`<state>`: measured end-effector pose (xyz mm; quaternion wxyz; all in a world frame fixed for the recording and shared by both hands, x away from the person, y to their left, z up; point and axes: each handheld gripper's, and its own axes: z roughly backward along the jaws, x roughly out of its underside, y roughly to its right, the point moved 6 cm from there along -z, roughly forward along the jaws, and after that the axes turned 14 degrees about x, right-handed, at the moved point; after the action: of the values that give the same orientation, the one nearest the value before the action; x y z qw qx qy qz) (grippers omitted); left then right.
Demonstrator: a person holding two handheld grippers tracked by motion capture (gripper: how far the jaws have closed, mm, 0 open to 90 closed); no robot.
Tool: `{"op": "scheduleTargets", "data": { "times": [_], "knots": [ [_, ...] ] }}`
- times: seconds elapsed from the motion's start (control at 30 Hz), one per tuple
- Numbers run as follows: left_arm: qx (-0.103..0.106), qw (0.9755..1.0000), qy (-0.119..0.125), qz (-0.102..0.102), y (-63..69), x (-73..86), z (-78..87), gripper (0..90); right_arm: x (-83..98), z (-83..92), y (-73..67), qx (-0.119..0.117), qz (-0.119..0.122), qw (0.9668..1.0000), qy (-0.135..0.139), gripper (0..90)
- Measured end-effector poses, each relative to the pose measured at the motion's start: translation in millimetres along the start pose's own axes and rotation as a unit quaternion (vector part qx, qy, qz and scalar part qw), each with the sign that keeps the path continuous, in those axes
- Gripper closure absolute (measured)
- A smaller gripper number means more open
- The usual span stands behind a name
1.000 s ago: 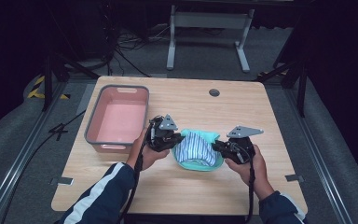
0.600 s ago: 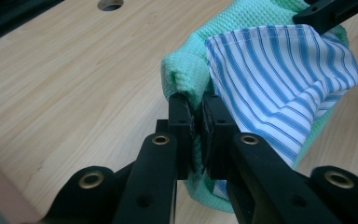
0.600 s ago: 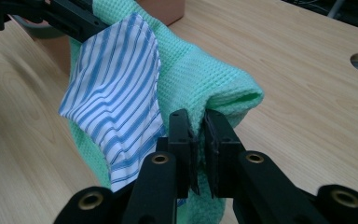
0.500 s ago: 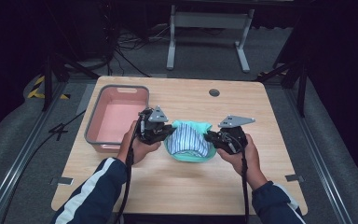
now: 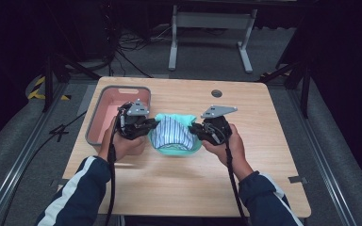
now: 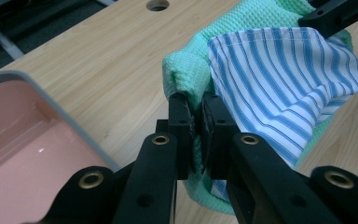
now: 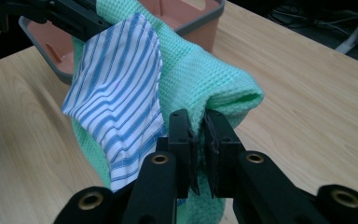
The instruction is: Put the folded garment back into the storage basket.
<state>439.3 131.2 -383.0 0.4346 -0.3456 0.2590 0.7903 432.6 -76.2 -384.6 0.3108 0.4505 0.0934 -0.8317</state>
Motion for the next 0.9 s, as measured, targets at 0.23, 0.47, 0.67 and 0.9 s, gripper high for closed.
{"op": "scheduleTargets", "data": {
  "times": [0.23, 0.47, 0.67, 0.9],
  "knots": [
    [-0.015, 0.9997, 0.012, 0.015, -13.1, 5.6, 23.8, 83.9, -21.1, -13.5, -15.0, -0.011, 0.009, 0.9999, 0.005, 81.8],
    [-0.035, 0.9989, 0.021, 0.025, -26.4, 10.5, 49.9, 83.9, -43.7, -26.0, -30.1, -0.022, 0.016, 0.9996, 0.010, 81.8],
    [-0.054, 0.9976, 0.023, 0.035, -40.7, 17.3, 69.1, 83.9, -60.4, -40.8, -43.1, -0.032, 0.020, 0.9992, 0.012, 81.8],
    [-0.070, 0.9962, 0.022, 0.047, -53.9, 24.1, 84.5, 83.9, -73.4, -57.7, -53.7, -0.038, 0.020, 0.9990, 0.012, 81.8]
  ]
}}
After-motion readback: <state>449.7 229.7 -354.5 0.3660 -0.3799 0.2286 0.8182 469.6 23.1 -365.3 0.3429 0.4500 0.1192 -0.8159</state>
